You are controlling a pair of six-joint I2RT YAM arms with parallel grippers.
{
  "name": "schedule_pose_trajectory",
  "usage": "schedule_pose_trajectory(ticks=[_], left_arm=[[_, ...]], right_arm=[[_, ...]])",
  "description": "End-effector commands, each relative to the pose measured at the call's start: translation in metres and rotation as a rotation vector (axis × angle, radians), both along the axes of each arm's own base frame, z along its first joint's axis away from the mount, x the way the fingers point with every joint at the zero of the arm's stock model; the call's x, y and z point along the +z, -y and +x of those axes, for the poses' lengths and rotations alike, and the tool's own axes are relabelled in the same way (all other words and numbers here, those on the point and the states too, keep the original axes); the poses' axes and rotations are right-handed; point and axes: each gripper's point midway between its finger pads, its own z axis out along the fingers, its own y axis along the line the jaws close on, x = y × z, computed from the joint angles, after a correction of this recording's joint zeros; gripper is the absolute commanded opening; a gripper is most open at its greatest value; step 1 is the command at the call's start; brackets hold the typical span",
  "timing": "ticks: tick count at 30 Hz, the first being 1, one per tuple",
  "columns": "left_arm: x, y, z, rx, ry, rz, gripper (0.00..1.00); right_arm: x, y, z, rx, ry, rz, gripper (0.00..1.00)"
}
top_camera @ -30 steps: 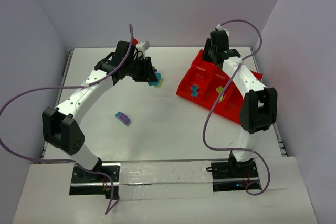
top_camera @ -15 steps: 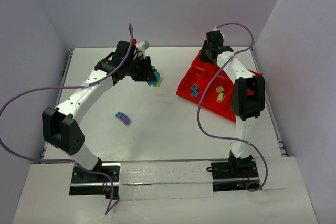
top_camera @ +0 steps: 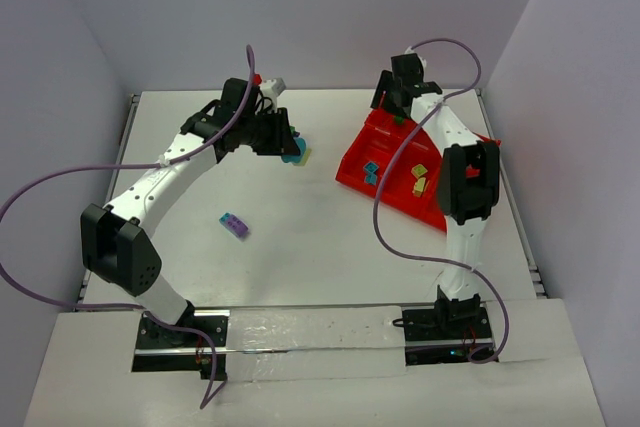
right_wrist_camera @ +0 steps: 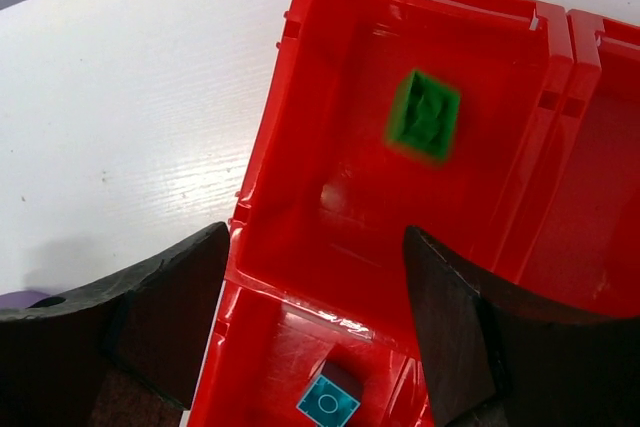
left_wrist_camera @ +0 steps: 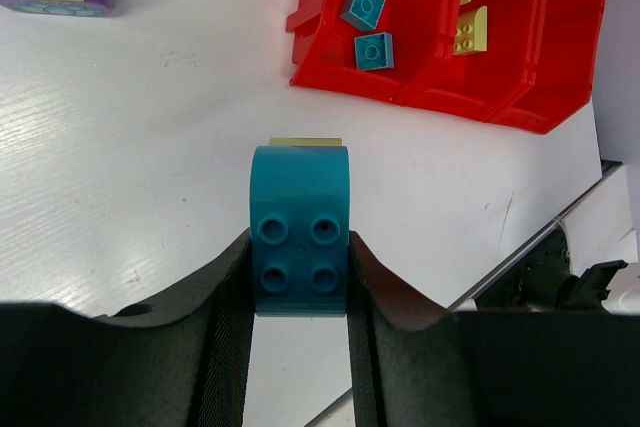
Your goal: Sort the legos into containers by color
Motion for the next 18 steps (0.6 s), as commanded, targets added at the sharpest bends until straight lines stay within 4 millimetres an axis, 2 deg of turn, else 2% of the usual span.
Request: schedule_pose_trajectory(ticks=[1, 4, 6, 8, 10, 12, 13, 18], left_arm=[[0.031, 0.017, 0.004, -0.039, 0.084, -0.068, 0.0], [0.034, 0.028, 0.0, -0.077, 0.081, -0.086, 0.0], [0.036, 0.032, -0.003, -0.097, 0.077, -0.106, 0.0], [0.041, 0.037, -0.006, -0.127, 0.077, -0.133, 0.0], [0.049, 0.043, -0.012, -0.171, 0.077, -0.172, 0.0], [0.054, 0.047, -0.016, -0.204, 0.075, -0.197, 0.0], [0.06, 0.05, -0.018, -0.222, 0.074, -0.219, 0.0], [0.08, 0.061, -0.032, -0.319, 0.081, -0.327, 0.0]], right_arm=[[0.077, 0.013, -0.016, -0.016, 0.145, -0.012, 0.77], [0.099, 0.008, -0.039, 0.043, 0.194, 0.006, 0.77], [0.112, -0.006, -0.051, 0.131, 0.238, 0.047, 0.77], [0.123, -0.025, -0.081, 0.267, 0.274, 0.089, 0.77], [0.138, -0.053, -0.111, 0.471, 0.341, 0.127, 0.77], [0.141, -0.064, -0.133, 0.567, 0.374, 0.095, 0.76], [0.142, -0.076, -0.155, 0.656, 0.388, 0.076, 0.76], [0.139, -0.115, -0.216, 0.944, 0.333, 0.231, 0.77]])
